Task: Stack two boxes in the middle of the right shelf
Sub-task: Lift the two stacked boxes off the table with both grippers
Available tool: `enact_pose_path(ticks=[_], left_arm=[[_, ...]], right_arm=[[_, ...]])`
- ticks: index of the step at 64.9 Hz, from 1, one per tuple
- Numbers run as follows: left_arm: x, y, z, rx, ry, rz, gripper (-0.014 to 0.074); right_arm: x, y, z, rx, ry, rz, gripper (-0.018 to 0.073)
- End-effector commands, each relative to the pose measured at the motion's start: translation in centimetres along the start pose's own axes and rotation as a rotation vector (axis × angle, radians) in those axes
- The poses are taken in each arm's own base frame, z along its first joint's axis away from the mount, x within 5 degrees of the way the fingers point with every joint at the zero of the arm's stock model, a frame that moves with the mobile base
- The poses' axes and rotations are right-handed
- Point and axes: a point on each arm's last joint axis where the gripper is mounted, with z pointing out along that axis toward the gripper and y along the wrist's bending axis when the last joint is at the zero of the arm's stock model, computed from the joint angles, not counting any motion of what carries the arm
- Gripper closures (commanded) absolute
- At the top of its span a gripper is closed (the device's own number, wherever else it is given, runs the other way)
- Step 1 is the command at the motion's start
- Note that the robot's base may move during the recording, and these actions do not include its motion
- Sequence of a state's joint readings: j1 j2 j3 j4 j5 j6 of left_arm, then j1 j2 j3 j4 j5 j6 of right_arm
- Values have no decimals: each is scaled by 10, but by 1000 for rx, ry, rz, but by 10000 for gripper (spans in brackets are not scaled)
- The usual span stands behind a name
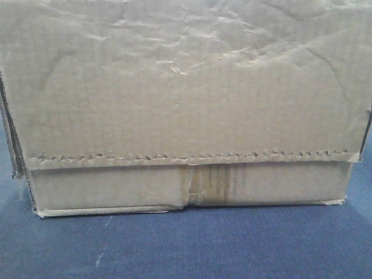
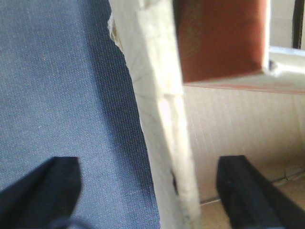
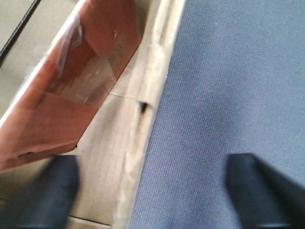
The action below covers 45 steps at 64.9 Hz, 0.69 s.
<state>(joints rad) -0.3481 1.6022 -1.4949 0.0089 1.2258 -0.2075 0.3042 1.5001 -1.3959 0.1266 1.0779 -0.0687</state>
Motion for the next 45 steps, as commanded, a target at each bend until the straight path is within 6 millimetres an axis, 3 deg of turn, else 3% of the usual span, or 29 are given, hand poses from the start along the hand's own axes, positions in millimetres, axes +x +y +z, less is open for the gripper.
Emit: enact_pose_path(ticks=[1, 10, 28, 34, 45], left_arm=[[0, -2, -2, 3, -10, -7, 320], [0, -2, -2, 5, -12, -8, 699], [2, -1, -12, 9, -36, -36, 708], [2, -1, -29, 17, -93, -48, 708], [-1, 0, -76, 40, -246, -48, 708]], right_arm=[[-1, 0, 1, 0, -12, -8, 361], [-1, -1, 1, 2, -9, -9, 732], [0, -1, 0, 9, 0, -4, 711], [-1, 0, -7, 11, -35, -7, 711], [-7, 3, -40, 13, -166, -18, 711]])
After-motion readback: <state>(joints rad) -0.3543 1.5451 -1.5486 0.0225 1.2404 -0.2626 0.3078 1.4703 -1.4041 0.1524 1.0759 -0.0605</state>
